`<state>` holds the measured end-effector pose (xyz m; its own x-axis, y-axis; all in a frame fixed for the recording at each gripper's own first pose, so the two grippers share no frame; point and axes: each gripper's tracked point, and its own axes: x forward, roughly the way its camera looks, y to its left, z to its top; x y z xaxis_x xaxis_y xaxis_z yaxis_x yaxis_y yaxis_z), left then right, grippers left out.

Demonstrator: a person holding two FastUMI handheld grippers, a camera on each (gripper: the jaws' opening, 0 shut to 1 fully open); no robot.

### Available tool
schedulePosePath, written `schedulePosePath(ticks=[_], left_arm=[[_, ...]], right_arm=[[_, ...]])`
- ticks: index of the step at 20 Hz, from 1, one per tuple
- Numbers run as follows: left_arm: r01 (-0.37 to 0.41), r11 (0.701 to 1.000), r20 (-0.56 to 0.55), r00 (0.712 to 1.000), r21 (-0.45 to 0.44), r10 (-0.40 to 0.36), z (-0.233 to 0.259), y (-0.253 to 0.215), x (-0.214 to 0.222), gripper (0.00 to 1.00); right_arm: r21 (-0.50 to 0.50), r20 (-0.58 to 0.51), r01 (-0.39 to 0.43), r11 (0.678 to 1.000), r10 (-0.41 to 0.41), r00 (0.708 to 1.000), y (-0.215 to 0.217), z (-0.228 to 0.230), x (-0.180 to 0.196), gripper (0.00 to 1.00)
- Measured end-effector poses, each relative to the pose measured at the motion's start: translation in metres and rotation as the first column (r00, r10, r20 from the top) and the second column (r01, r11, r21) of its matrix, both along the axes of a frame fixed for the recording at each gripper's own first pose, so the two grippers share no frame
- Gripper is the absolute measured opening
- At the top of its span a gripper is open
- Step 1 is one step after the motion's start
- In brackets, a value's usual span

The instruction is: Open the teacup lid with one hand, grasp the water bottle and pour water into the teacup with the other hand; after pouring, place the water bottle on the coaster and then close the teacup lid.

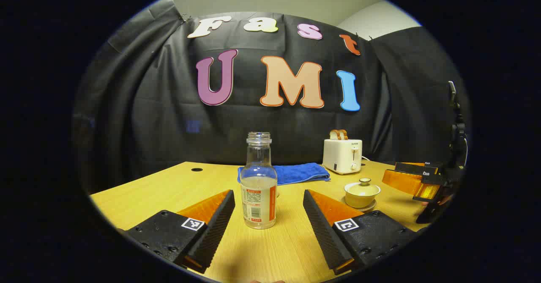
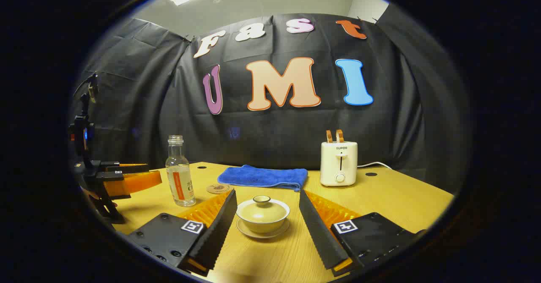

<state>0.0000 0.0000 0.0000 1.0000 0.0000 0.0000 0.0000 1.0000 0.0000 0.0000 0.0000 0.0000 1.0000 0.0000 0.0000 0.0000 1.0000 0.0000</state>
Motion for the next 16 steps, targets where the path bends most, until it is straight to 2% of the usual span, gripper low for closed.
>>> schedulePosePath(ticks=[1, 9, 10, 12, 14, 16], left_arm=[[-0.001, 1.000, 0.002, 1.000, -0.001, 0.001, -0.0005, -0.0006, 0.0023, 0.95], [-0.019, 1.000, -0.006, 1.000, 0.004, 0.019, -0.0043, 0.0002, 0.0032, 0.95], [-0.020, 1.000, -0.009, 1.000, 0.005, 0.020, -0.0054, -0.0003, 0.0041, 0.95], [-0.025, 1.000, -0.015, 1.000, 0.011, 0.025, -0.0060, 0.0000, 0.0027, 0.95], [-0.025, 0.999, -0.014, 1.000, 0.024, 0.026, -0.0067, -0.0012, 0.0017, 0.95], [-0.022, 0.999, -0.014, 1.000, 0.046, 0.022, -0.0048, -0.0028, 0.0026, 0.95]], right_arm=[[0.002, 0.000, -0.002, 1.000, 0.002, 1.000, 0.0004, -0.0006, 0.0010, 0.93], [0.001, -0.019, 0.002, 1.000, -0.002, 1.000, -0.0002, -0.0054, 0.0024, 0.92], [0.001, -0.018, 0.002, 1.000, -0.002, 1.000, 0.0002, -0.0057, 0.0021, 0.96], [0.001, -0.018, 0.001, 1.000, -0.001, 1.000, -0.0002, -0.0056, 0.0026, 0.92], [0.001, -0.019, 0.001, 1.000, -0.001, 1.000, -0.0006, -0.0063, 0.0026, 0.95], [0.001, -0.019, 0.002, 1.000, -0.002, 1.000, -0.0007, -0.0052, 0.0036, 0.92]])
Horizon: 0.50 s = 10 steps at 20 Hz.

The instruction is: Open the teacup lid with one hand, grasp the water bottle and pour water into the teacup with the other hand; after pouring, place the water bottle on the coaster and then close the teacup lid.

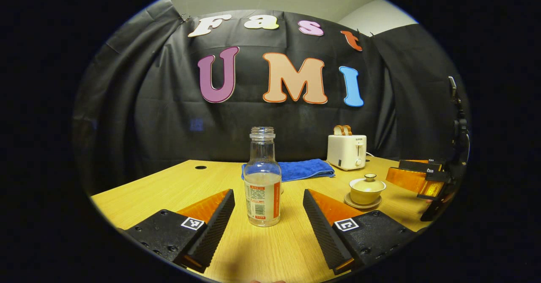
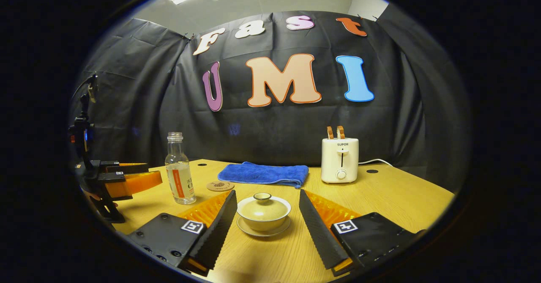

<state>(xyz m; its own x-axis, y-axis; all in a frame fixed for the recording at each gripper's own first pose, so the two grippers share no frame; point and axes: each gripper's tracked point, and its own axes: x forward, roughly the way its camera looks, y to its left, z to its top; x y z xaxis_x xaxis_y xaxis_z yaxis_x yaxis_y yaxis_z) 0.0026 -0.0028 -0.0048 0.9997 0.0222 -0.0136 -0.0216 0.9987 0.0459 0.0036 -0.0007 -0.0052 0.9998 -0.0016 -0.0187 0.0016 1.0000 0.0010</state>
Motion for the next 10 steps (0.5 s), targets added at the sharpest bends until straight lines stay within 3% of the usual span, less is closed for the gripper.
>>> schedulePosePath(ticks=[10], left_arm=[[0.005, 1.000, -0.003, 1.000, -0.003, -0.005, -0.001, 0.001, -0.002, 0.95]], right_arm=[[0.003, -0.008, -0.035, 0.999, 0.035, 0.999, 0.005, -0.004, 0.009, 0.93]])
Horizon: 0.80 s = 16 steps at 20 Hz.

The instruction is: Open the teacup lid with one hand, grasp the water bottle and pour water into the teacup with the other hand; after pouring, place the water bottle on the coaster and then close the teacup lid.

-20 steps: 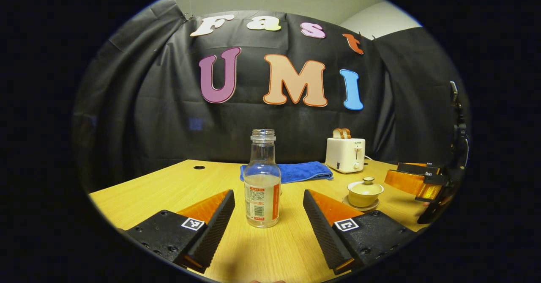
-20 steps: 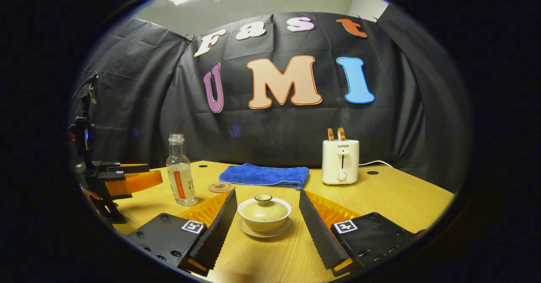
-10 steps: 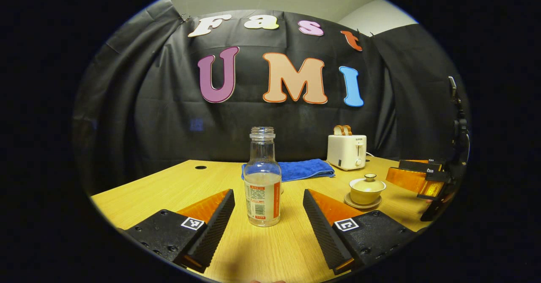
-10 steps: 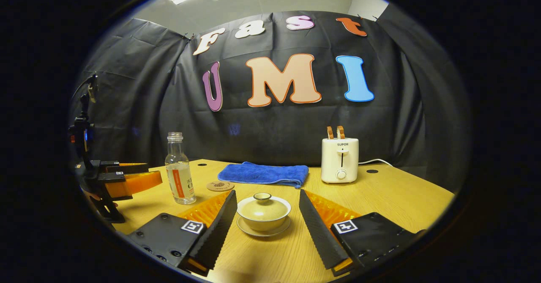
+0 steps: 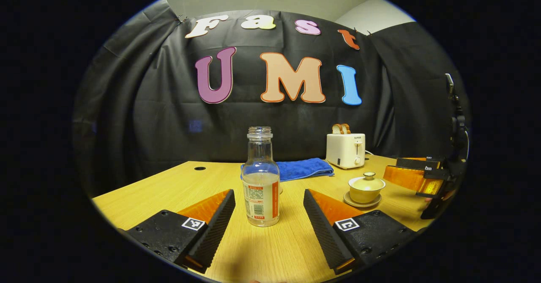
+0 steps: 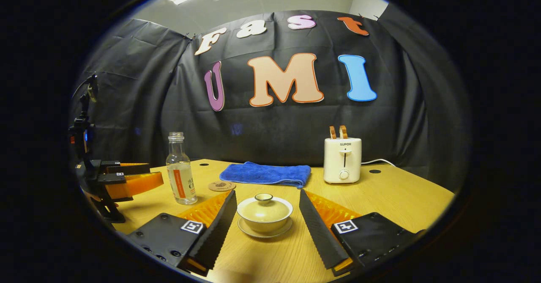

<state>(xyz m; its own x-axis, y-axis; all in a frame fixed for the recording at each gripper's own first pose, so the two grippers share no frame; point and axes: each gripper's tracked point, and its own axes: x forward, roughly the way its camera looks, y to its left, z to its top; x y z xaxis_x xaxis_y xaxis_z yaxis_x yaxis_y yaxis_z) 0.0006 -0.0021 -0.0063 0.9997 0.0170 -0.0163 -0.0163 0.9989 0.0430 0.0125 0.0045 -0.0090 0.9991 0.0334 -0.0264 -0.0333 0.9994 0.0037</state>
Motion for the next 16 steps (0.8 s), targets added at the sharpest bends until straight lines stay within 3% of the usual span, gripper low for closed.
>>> schedulePosePath(ticks=[5, 7, 10, 16], left_arm=[[-0.025, 1.000, -0.001, 1.000, 0.000, 0.025, -0.002, 0.002, 0.002, 0.95], [-0.025, 1.000, -0.001, 1.000, 0.000, 0.025, -0.001, 0.003, 0.001, 0.95], [-0.027, 1.000, 0.001, 1.000, 0.000, 0.027, -0.001, 0.003, 0.001, 0.95], [-0.030, 1.000, 0.002, 1.000, -0.001, 0.030, -0.001, 0.002, 0.002, 0.95]], right_arm=[[0.000, -0.011, -0.018, 1.000, 0.018, 1.000, 0.004, -0.003, 0.016, 0.93], [-0.003, -0.036, -0.025, 1.000, 0.025, 0.999, 0.006, -0.007, 0.023, 0.97], [-0.009, -0.107, -0.030, 0.999, 0.029, 0.994, 0.009, -0.018, 0.036, 0.95], [-0.028, -0.128, -0.022, 0.999, 0.018, 0.992, 0.012, -0.022, 0.047, 0.95]])
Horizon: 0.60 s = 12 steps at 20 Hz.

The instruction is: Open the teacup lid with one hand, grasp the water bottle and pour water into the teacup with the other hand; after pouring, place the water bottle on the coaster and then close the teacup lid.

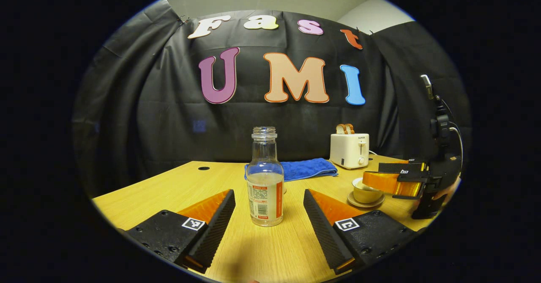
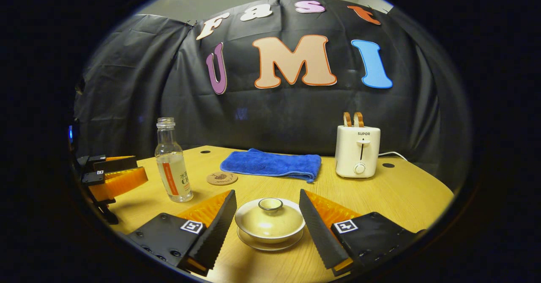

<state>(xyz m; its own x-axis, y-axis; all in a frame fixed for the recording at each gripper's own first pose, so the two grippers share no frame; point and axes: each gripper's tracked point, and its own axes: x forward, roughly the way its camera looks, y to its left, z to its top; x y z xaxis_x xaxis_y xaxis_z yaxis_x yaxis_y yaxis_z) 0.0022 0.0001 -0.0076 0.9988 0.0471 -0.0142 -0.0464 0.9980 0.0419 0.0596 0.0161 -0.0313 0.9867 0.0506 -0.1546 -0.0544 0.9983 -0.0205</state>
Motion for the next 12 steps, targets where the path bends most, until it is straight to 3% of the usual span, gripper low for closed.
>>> schedulePosePath(ticks=[3, 6, 8, 10, 12], left_arm=[[0.001, 1.000, 0.000, 1.000, 0.000, -0.001, -0.0004, -0.0002, 0.0000, 0.95], [0.003, 1.000, 0.000, 1.000, 0.000, -0.003, -0.0008, -0.0006, -0.0006, 0.95], [0.004, 1.000, 0.000, 1.000, 0.000, -0.004, -0.0004, -0.0007, -0.0002, 0.95], [0.007, 1.000, 0.000, 1.000, 0.000, -0.007, -0.0002, -0.0013, -0.0006, 0.95], [0.008, 1.000, -0.001, 1.000, 0.000, -0.008, -0.0010, -0.0010, -0.0005, 0.95]], right_arm=[[-0.003, -0.049, 0.008, 1.000, -0.008, 0.999, -0.0018, -0.0075, 0.0056, 0.95], [0.001, -0.067, 0.011, 1.000, -0.010, 0.998, -0.0012, -0.0106, 0.0065, 0.75], [-0.002, -0.067, 0.010, 1.000, -0.010, 0.998, -0.0009, -0.0106, 0.0067, 0.76], [-0.021, -0.060, 0.004, 1.000, -0.005, 0.998, 0.0015, -0.0088, 0.0092, 0.62], [-0.042, -0.052, -0.001, 0.999, -0.002, 0.999, 0.0023, -0.0099, 0.0100, 0.54]])
